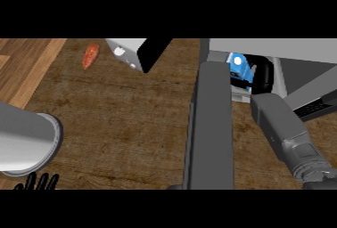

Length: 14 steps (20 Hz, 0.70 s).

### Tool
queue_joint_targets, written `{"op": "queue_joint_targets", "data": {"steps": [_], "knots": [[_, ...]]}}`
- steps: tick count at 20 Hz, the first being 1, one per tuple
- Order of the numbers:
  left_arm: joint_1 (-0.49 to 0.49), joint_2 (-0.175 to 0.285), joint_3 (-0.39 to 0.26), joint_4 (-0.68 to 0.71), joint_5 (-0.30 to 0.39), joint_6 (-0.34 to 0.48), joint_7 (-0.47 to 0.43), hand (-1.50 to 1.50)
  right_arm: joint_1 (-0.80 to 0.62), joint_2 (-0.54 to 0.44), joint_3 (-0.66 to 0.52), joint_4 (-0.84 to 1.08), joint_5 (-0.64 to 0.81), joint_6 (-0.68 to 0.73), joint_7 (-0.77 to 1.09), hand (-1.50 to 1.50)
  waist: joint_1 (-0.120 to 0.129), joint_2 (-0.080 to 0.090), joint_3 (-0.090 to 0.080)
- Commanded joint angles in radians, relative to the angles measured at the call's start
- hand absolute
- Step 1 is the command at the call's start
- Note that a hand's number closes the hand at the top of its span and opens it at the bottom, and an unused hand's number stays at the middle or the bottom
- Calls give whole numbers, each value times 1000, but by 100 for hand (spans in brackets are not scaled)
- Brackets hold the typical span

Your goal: Pick up the milk, place it into the microwave and close the microwave

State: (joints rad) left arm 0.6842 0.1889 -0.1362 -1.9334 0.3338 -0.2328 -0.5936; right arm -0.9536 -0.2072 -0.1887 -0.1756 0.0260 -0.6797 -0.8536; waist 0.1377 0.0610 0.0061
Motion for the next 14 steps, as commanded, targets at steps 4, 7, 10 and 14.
{"op": "queue_joint_targets", "data": {"steps": [4,7,10,14], "knots": [[-27,12,9,42,3,-25,-11,-150,-33,-29,-23,12,9,-176,-16,150,17,10,-1],[-39,19,8,46,2,-24,8,-150,-46,-26,-30,14,12,-208,-6,150,15,10,0],[-39,23,16,22,13,-21,20,-150,-47,-17,-26,21,24,-232,-9,150,26,12,1],[-55,13,-1,23,-5,-21,6,-150,51,-105,64,172,132,-470,248,-150,50,39,-13]]}}
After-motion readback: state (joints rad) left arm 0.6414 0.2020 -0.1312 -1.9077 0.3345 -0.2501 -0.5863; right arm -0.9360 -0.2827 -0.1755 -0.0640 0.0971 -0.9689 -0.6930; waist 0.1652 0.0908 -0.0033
